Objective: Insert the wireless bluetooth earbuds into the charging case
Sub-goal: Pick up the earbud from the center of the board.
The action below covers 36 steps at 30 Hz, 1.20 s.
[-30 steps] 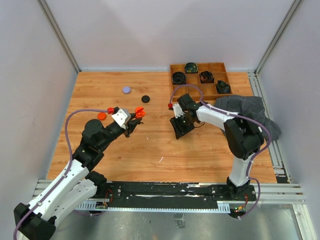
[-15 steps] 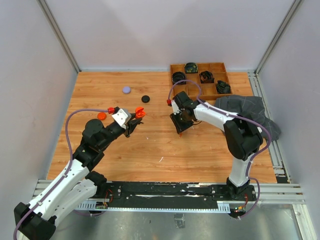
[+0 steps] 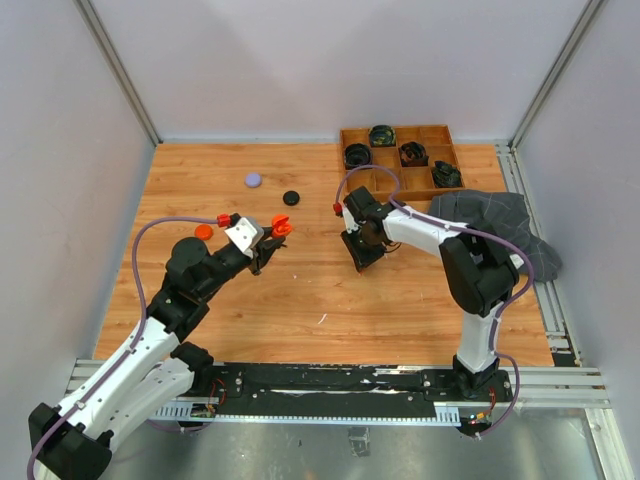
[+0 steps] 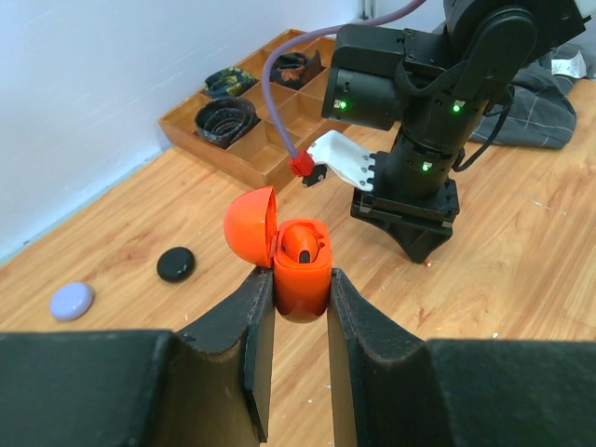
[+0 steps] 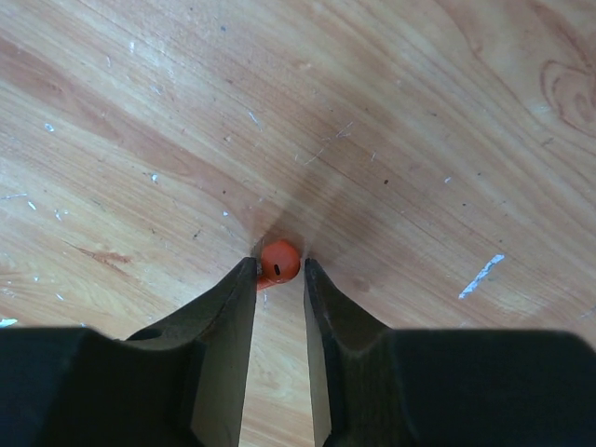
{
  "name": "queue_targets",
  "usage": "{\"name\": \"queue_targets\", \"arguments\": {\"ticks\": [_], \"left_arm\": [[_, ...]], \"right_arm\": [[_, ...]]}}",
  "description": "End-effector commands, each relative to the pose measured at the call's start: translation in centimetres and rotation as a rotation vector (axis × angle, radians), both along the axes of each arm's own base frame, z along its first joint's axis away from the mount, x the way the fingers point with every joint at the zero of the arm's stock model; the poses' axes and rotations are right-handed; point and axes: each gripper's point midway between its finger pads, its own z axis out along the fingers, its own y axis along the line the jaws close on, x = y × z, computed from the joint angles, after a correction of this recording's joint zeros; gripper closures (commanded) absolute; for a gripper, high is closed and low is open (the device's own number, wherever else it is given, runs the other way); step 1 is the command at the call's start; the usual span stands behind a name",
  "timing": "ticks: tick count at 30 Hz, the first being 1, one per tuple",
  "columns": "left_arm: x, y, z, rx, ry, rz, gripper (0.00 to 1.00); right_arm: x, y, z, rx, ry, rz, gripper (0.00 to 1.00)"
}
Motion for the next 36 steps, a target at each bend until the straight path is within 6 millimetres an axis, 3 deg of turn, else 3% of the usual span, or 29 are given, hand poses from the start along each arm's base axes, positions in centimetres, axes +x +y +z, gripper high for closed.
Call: {"name": "queue_targets", "arguments": {"ticks": [1, 7, 13, 26, 36], "left_arm": [[0.0, -0.2, 0.2, -0.012, -0.01, -0.013, 1.0], [0.0, -0.3, 0.0, -0.014, -0.005, -0.018, 1.0], [-0.1, -0.6, 0.0, -0.024, 0.0, -0.034, 1.0], [-0.6, -1.3, 0.7, -0.061, -0.022, -0.081, 1.0], [-1.4, -2.9, 2.0, -0.115, -0.033, -0.179, 1.0]], "right_arm": [[0.2, 0.3, -0.4, -0.033, -0.002, -0.004, 0.72], [0.2, 0.2, -0.6, -0.041, -0.009, 0.006, 0.79], [0.4, 0.5, 1.4, -0.018, -0.067, 0.03, 0.87], [-0.1, 2.6, 12.6, 0.128, -0.364, 0.168, 0.95], [-2.6, 4.5, 23.2, 0.256, -0.755, 0.335, 0.98]]}}
